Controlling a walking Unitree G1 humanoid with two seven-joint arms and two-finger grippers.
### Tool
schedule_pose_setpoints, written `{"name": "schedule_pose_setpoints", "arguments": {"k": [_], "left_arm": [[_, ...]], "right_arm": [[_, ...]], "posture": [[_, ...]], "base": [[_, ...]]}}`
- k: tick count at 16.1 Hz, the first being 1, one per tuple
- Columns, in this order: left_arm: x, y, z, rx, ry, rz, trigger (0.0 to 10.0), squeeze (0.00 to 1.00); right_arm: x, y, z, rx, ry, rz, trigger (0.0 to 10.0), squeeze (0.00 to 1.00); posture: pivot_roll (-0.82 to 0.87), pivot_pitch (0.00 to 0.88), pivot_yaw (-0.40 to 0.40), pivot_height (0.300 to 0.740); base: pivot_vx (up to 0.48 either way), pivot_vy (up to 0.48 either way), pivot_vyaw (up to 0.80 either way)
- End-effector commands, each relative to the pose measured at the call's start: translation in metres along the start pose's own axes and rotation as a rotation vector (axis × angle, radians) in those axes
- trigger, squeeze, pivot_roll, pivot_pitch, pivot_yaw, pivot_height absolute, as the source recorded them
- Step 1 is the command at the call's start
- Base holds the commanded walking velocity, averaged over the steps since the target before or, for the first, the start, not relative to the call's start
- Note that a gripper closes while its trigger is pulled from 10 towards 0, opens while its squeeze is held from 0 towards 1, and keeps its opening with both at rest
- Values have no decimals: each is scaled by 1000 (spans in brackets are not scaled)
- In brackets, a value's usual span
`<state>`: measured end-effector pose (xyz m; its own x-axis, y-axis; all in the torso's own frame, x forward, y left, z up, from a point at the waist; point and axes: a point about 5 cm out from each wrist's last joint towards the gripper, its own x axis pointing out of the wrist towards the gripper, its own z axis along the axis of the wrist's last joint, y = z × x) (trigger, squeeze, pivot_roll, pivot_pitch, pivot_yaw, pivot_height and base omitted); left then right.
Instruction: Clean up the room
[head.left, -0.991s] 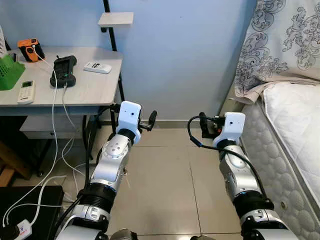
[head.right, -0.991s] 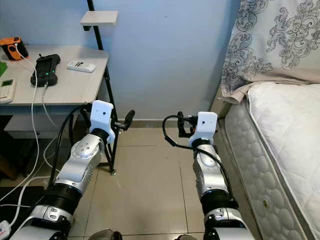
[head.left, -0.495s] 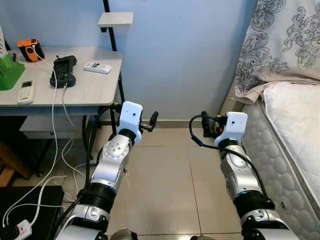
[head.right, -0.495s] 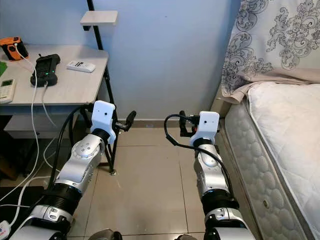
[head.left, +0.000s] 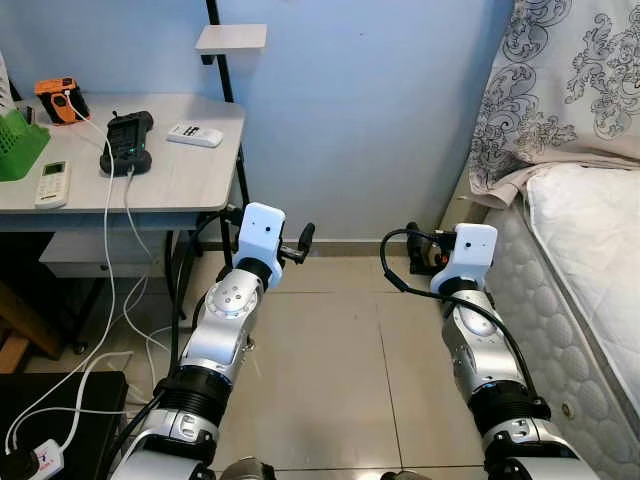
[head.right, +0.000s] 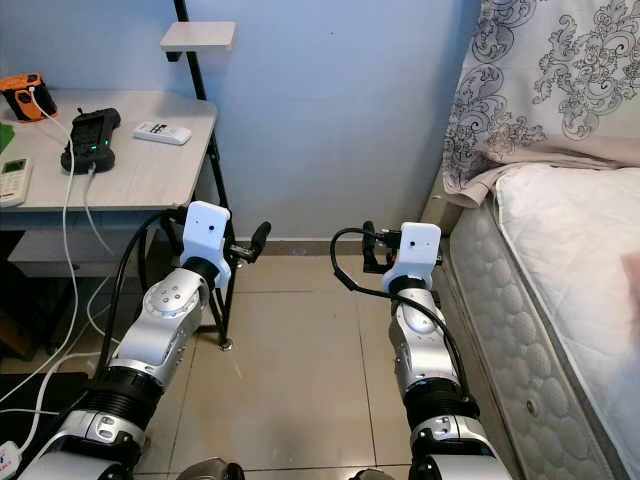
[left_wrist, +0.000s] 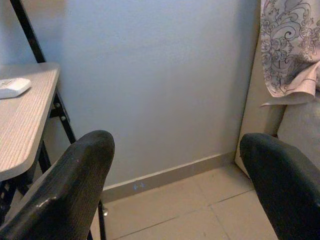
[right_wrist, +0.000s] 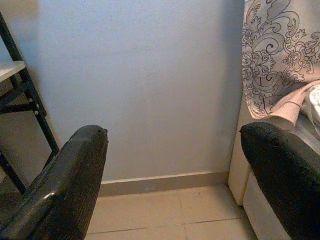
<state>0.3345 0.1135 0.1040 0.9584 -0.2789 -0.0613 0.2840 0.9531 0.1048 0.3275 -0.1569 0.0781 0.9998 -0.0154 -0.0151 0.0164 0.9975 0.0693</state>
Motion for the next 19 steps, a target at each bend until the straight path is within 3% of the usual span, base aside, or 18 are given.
{"name": "schedule_pose_setpoints", "arguments": {"k": [1, 4, 16, 19], "left_arm": [[-1, 0, 1, 9, -4, 4, 10000, 0], [-2, -1, 1, 9, -5, 7, 10000, 0], [-1, 0, 0, 7, -2, 23, 10000, 0], [-1, 1, 1, -6, -7, 35, 10000, 0]], "right_arm": [[1, -1, 4, 7, -20, 2, 10000, 0], [2, -2, 1, -7, 12, -6, 10000, 0], [3, 3, 3, 12, 9, 24, 10000, 0], [3, 3, 4, -3, 3, 33, 10000, 0]], "posture": [[-1, 9, 19, 740], [-2, 10, 17, 740], [0, 10, 16, 740], [-1, 8, 11, 740]], "base": [[0, 0, 0], [0, 0, -183], [0, 0, -720], [0, 0, 0]]}}
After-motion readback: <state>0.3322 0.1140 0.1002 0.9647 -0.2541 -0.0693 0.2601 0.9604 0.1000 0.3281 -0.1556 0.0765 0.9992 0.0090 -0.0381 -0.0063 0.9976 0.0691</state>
